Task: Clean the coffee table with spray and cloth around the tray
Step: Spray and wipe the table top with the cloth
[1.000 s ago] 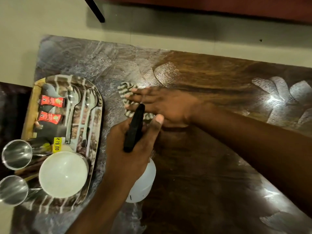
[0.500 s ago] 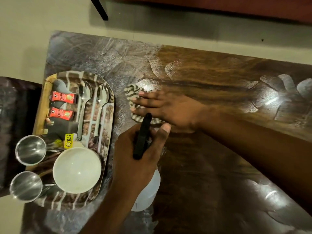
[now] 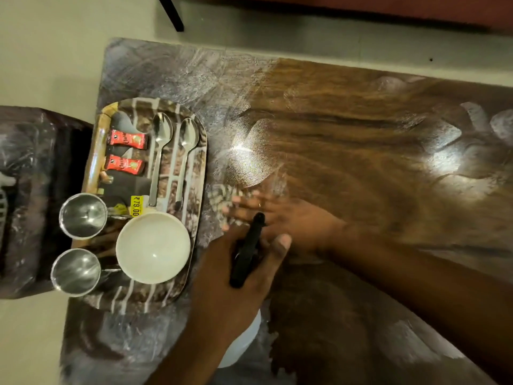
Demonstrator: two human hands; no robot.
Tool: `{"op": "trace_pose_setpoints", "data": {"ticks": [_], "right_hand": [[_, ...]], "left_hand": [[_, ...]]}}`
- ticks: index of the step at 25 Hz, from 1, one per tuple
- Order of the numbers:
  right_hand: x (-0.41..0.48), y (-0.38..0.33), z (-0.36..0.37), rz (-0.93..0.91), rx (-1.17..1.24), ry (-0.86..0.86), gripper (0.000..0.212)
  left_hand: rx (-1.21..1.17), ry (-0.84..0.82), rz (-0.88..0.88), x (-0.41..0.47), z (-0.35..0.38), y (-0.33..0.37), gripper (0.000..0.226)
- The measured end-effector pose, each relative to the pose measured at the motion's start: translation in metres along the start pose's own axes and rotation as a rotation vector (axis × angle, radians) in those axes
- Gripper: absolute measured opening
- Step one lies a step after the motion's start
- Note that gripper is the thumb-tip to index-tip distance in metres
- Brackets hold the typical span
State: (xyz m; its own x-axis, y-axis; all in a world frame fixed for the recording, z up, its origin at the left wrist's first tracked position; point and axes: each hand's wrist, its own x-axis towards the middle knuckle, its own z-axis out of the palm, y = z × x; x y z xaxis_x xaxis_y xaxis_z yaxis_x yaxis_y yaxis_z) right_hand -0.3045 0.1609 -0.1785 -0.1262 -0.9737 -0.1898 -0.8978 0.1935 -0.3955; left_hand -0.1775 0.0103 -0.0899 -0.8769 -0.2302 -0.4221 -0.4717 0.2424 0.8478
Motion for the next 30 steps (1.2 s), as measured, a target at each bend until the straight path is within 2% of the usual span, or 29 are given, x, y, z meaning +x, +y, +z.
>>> {"op": "trace_pose_setpoints", "data": {"ticks": [1,2,3,7,8,9,10,13,15,16,17,19,22,23,24,25,26,29,30], "right_hand": [[-0.012,0.008,-0.003,-0.086,-0.026,-0.048,0.067],[-0.021,0.022,-0.006,-0.062,-0.039,-0.024,0.067],[-0.028,0.032,-0.011,0.072,-0.025,0.037,0.068],[-0.033,0.035,-0.020,0.889,0.227,0.506,0.071],[-0.026,0.020,-0.014,0.990,0.229,0.551,0.071],[-0.021,0.000,-0.003,0.991,0.230,0.525,0.069],[-0.017,-0.026,0.009,0.907,0.241,0.449,0.068],[-0.029,-0.107,0.049,0.405,0.174,0.140,0.071],[-0.055,-0.126,0.061,0.053,0.054,0.045,0.062],[-0.068,-0.121,0.057,-0.028,0.026,0.037,0.062],[-0.077,-0.111,0.052,-0.006,0.009,0.033,0.067],[-0.086,-0.087,0.042,0.270,0.000,0.083,0.075],[-0.066,-0.080,0.033,0.838,0.154,0.384,0.073],[-0.052,-0.091,0.035,0.967,0.203,0.456,0.071],[-0.039,-0.109,0.038,1.019,0.237,0.481,0.070],[-0.028,-0.132,0.046,0.989,0.265,0.454,0.068],[-0.022,-0.158,0.057,0.877,0.264,0.381,0.067],[-0.037,-0.225,0.095,0.284,0.154,0.124,0.056],[-0.052,-0.227,0.101,0.151,0.111,0.089,0.055]], "left_hand": [[0.005,0.001,-0.001,-0.006,-0.001,-0.002,0.043],[0.000,0.002,0.010,-0.010,-0.001,-0.006,0.047],[-0.008,0.013,0.018,-0.015,0.000,-0.008,0.053],[-0.087,0.053,-0.019,-0.038,0.005,-0.019,0.054],[-0.098,0.045,-0.020,-0.047,0.008,-0.021,0.054],[-0.115,0.040,-0.030,-0.057,0.009,-0.022,0.053],[-0.134,0.043,-0.047,-0.066,0.009,-0.023,0.051],[-0.154,0.041,-0.087,-0.091,0.005,-0.030,0.040],[-0.139,0.029,-0.108,-0.109,0.003,-0.040,0.041],[-0.136,0.017,-0.116,-0.117,0.003,-0.046,0.044],[-0.130,0.013,-0.119,-0.125,0.001,-0.053,0.049],[-0.104,0.022,-0.129,-0.139,0.000,-0.062,0.060],[-0.108,0.035,-0.168,-0.156,0.001,-0.069,0.057],[-0.124,0.025,-0.182,-0.162,0.001,-0.072,0.055],[-0.147,0.004,-0.192,-0.167,0.001,-0.075,0.054],[-0.167,-0.020,-0.188,-0.173,-0.001,-0.080,0.053],[-0.176,-0.036,-0.180,-0.178,-0.002,-0.083,0.051],[-0.146,-0.037,-0.150,-0.192,-0.008,-0.095,0.044],[-0.136,-0.037,-0.137,-0.196,-0.011,-0.099,0.040]]}}
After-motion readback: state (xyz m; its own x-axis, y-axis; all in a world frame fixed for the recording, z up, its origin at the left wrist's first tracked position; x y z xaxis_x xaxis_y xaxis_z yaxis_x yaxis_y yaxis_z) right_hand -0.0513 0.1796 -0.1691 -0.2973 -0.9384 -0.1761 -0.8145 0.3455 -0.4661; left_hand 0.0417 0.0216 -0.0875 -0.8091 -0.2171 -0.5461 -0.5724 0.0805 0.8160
